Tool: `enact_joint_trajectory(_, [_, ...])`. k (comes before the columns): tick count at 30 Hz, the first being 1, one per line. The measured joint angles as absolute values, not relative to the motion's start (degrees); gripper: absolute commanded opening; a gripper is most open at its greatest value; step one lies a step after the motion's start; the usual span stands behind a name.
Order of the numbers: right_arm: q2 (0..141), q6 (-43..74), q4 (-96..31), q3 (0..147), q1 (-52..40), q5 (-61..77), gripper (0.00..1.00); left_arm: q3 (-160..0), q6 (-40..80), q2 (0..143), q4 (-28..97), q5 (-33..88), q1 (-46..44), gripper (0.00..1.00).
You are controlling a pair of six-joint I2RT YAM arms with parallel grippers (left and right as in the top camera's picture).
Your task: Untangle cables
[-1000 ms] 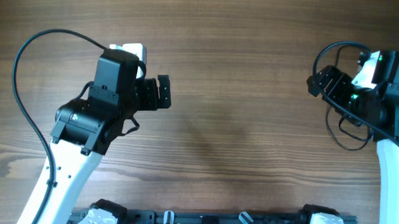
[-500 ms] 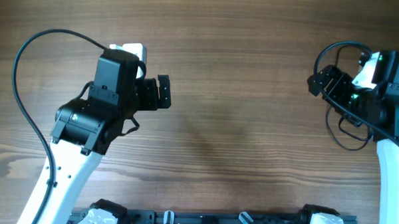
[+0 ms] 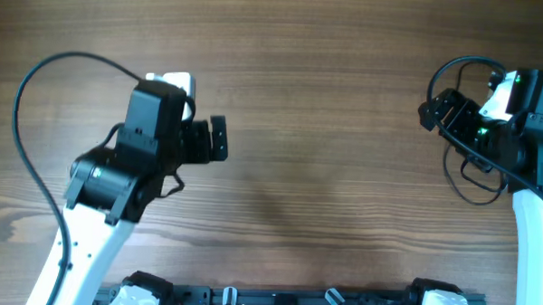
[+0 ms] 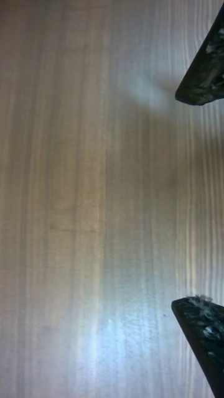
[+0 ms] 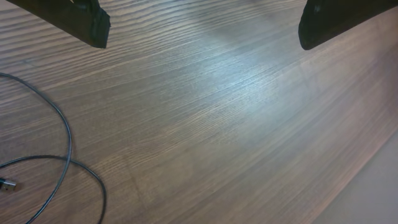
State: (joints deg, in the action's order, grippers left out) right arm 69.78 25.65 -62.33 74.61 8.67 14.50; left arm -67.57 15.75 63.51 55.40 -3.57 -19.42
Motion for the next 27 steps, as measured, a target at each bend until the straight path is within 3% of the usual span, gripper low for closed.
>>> enact_joint_trajectory(8, [69.8,25.6,-62.3,74.6,8.7,14.5,1.0,-46.1,15.8,54.2,35.2,-3.1,-17.9,1.0])
enact_joint_trajectory(16, [69.8,25.6,-62.3,74.6,8.7,14.3,1.0,-24.5,16.0,42.1,3.5,1.7,-14.6,1.0])
enact_joint_trajectory(27, [69.8,25.6,-62.3,74.6,8.7,14.3,1.0,-9.8,20.5,35.6,-23.3,4.6,-8.2,1.0])
